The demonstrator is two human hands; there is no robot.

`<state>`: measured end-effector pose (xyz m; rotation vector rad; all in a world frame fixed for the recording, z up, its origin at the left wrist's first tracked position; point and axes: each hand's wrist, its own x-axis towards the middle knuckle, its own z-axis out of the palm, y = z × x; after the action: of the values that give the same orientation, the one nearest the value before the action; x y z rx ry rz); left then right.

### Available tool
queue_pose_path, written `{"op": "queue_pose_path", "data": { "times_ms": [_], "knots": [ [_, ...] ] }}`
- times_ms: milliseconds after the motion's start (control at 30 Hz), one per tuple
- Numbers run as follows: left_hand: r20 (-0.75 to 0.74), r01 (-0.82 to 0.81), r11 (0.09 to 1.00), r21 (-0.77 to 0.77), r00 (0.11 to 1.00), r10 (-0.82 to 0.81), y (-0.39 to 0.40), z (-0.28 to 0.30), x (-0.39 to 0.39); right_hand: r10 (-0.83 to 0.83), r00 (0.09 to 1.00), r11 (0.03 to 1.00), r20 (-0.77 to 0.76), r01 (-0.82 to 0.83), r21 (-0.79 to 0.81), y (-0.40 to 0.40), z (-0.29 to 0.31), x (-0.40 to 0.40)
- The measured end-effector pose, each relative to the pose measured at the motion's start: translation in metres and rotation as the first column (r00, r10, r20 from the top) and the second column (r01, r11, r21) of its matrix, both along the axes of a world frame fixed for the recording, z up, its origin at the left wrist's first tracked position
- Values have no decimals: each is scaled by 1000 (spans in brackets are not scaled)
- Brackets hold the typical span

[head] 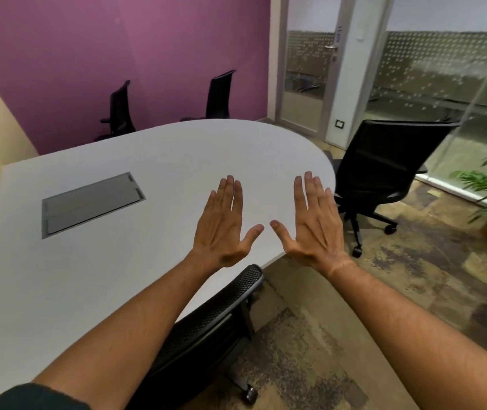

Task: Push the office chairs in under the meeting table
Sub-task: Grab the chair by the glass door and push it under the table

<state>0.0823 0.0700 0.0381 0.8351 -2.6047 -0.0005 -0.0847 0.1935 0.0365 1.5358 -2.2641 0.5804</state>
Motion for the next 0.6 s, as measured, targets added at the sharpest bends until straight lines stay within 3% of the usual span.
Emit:
{"op": "queue_pose_path", "data": {
  "times_ms": [333, 600],
  "knots": [
    [-3, 163, 984, -67, 987, -163, 2, 3, -106, -185, 982, 983, 46, 185, 0, 29, -6, -76],
    [16, 273, 961, -37, 962, -273, -15, 3, -201, -332, 941, 943, 58, 332, 16, 30, -4, -156]
  ]
}}
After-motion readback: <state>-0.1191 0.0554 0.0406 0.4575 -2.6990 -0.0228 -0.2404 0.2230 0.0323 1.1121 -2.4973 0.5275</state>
